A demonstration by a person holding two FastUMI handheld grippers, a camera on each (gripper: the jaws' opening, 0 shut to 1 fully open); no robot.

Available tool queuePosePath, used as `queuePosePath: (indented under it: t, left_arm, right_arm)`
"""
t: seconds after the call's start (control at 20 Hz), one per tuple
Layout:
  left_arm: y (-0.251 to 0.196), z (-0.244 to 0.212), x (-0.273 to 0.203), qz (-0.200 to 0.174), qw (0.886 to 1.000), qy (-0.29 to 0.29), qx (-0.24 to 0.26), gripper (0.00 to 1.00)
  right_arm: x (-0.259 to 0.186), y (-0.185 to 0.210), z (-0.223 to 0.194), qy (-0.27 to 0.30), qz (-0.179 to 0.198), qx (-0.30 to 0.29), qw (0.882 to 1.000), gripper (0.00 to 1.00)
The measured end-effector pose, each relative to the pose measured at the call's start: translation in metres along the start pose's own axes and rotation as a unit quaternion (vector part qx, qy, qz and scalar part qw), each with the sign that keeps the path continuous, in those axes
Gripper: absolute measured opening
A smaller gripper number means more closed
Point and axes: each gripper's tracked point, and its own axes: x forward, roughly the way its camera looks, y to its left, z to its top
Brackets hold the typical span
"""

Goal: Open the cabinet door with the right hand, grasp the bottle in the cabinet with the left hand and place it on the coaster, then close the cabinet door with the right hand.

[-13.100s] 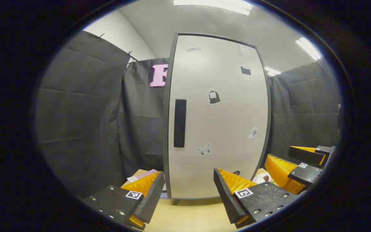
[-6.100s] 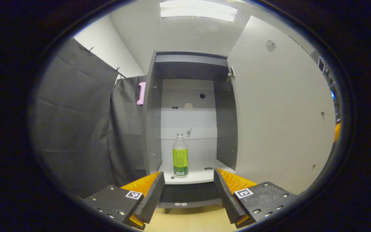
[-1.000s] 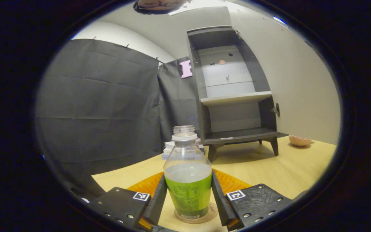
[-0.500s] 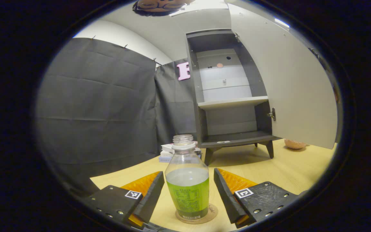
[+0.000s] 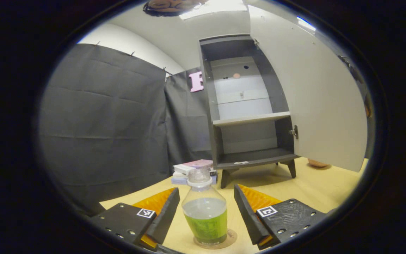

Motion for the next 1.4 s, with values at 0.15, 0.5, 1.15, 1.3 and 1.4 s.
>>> queuePosePath:
  t: [0.15,0.5,1.15,1.3,1.4]
  left_arm:
    - [0.002,0.028,0.001,-0.008,1.0,-0.005,-0.001,0.89]
    - [0.011,0.114,-0.011,0.0,1.0,-0.008,0.001,0.89]
    - [-0.055,0.246,-0.035,-0.05,0.997,0.03,-0.045,0.89]
    - [-0.056,0.249,-0.034,-0.057,0.996,0.042,-0.048,0.95]
    - [-0.056,0.252,-0.028,-0.068,0.996,0.047,-0.033,0.89]
  right_arm:
    - [-0.01,-0.011,0.011,-0.011,-0.011,0.01,1.0,0.96]
    - [-0.037,-0.056,0.05,-0.057,-0.034,0.051,0.996,0.95]
    - [-0.097,-0.059,0.166,-0.157,0.099,0.159,0.97,0.94]
    - [-0.111,-0.063,0.19,-0.171,0.095,0.165,0.967,0.95]
    - [-0.126,-0.059,0.21,-0.188,0.097,0.171,0.962,0.95]
